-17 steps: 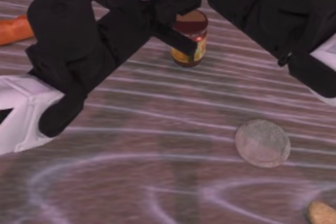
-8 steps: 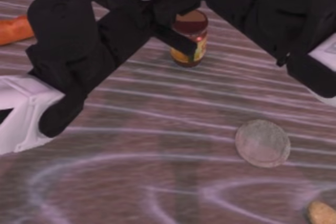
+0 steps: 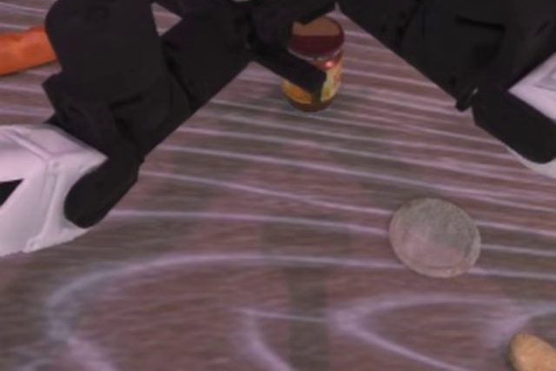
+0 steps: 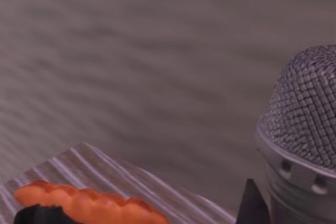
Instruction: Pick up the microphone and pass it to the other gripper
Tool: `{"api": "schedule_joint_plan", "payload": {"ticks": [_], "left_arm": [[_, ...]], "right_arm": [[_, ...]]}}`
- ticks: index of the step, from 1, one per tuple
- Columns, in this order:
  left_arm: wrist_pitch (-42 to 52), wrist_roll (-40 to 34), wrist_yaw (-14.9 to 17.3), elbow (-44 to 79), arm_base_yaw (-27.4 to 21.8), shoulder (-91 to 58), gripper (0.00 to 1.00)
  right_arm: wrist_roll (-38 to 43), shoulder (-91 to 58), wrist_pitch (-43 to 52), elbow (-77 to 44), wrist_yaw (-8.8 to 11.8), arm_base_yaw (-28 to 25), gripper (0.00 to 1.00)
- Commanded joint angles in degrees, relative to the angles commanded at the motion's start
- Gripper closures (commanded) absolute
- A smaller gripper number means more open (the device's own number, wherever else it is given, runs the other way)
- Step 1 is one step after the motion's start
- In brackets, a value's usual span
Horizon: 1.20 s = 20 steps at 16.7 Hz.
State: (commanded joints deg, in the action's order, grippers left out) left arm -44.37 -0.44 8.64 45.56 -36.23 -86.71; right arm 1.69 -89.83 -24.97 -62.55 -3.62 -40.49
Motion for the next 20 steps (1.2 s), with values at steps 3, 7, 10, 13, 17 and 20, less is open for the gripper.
{"api": "schedule_joint_plan", "payload": {"ticks": [3, 7, 10, 13, 17, 20], "left_arm": [[0.0, 0.0, 0.0, 0.0, 0.0, 0.0, 1.00], [0.0, 0.0, 0.0, 0.0, 0.0, 0.0, 1.00], [0.0, 0.0, 0.0, 0.0, 0.0, 0.0, 0.77], [0.0, 0.0, 0.0, 0.0, 0.0, 0.0, 0.55], [0.0, 0.0, 0.0, 0.0, 0.0, 0.0, 0.25], [0.0, 0.0, 0.0, 0.0, 0.0, 0.0, 0.02]], "right_arm": [[0.0, 0.0, 0.0, 0.0, 0.0, 0.0, 1.00], [0.0, 0.0, 0.0, 0.0, 0.0, 0.0, 1.00], [0.0, 0.0, 0.0, 0.0, 0.0, 0.0, 1.00], [0.0, 0.0, 0.0, 0.0, 0.0, 0.0, 1.00], [0.0, 0.0, 0.0, 0.0, 0.0, 0.0, 1.00], [0.0, 0.0, 0.0, 0.0, 0.0, 0.0, 1.00]]}}
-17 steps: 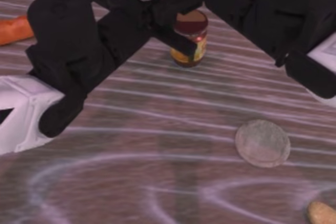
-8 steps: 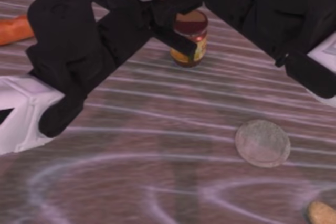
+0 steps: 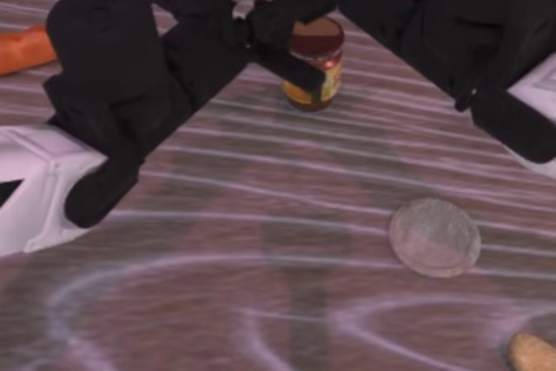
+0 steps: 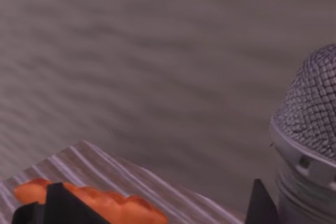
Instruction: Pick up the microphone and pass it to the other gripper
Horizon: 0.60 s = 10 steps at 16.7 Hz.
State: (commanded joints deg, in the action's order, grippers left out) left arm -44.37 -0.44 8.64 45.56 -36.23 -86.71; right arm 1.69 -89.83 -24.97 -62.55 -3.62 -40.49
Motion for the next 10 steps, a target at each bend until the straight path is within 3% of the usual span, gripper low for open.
{"api": "schedule_joint_plan", "payload": {"ticks": [8, 10], "left_arm": [[0.0, 0.0, 0.0, 0.0, 0.0, 0.0, 0.00], [0.1, 0.9, -1.8, -0.6, 1.6, -0.2, 0.00]], "right_arm": [[0.0, 0.0, 0.0, 0.0, 0.0, 0.0, 1.00], [-0.6, 0.7, 0.0, -0.1, -0.4, 0.1, 1.00]]}}
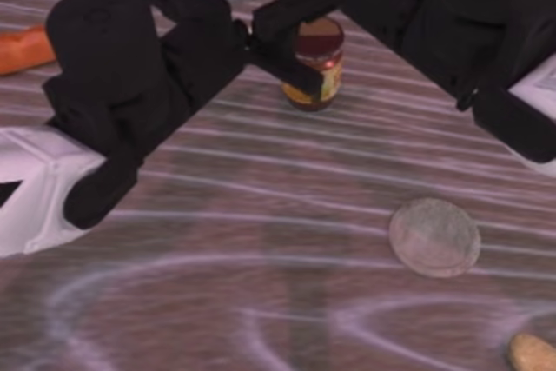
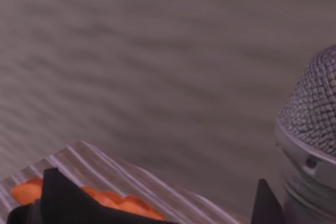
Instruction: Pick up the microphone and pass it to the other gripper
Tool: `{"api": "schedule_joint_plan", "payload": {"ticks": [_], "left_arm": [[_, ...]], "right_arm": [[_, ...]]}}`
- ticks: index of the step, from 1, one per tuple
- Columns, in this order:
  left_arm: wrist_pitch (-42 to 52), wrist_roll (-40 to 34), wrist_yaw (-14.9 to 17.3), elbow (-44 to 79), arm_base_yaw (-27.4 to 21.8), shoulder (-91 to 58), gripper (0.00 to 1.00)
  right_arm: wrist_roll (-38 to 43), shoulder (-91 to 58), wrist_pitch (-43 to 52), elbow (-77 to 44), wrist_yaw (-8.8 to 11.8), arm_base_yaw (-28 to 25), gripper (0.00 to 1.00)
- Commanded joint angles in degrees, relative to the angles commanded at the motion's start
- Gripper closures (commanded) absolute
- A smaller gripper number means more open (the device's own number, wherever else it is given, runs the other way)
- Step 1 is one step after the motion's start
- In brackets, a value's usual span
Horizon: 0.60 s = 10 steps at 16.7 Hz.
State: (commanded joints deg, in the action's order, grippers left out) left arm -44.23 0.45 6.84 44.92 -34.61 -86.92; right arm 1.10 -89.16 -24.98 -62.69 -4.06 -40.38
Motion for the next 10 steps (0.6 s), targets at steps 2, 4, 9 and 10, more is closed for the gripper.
{"api": "schedule_joint_plan", "payload": {"ticks": [2, 4, 9, 10], "left_arm": [[0.5, 0.0, 0.3, -1.9, 0.4, 2.2, 0.00], [1.3, -0.1, 0.7, -5.2, 1.2, 6.3, 0.00], [3.0, -0.1, 1.7, -13.1, 3.1, 16.1, 0.00], [3.0, -0.1, 1.7, -13.5, 3.1, 16.6, 0.00]], "right_arm": [[0.0, 0.9, 0.1, 0.9, 1.0, 0.8, 1.00], [-0.1, 2.6, 0.2, 2.5, 2.7, 2.5, 1.00], [-0.2, 6.5, 0.4, 6.0, 6.8, 6.1, 1.00], [-0.2, 6.7, 0.4, 6.2, 7.0, 6.3, 1.00]]}}
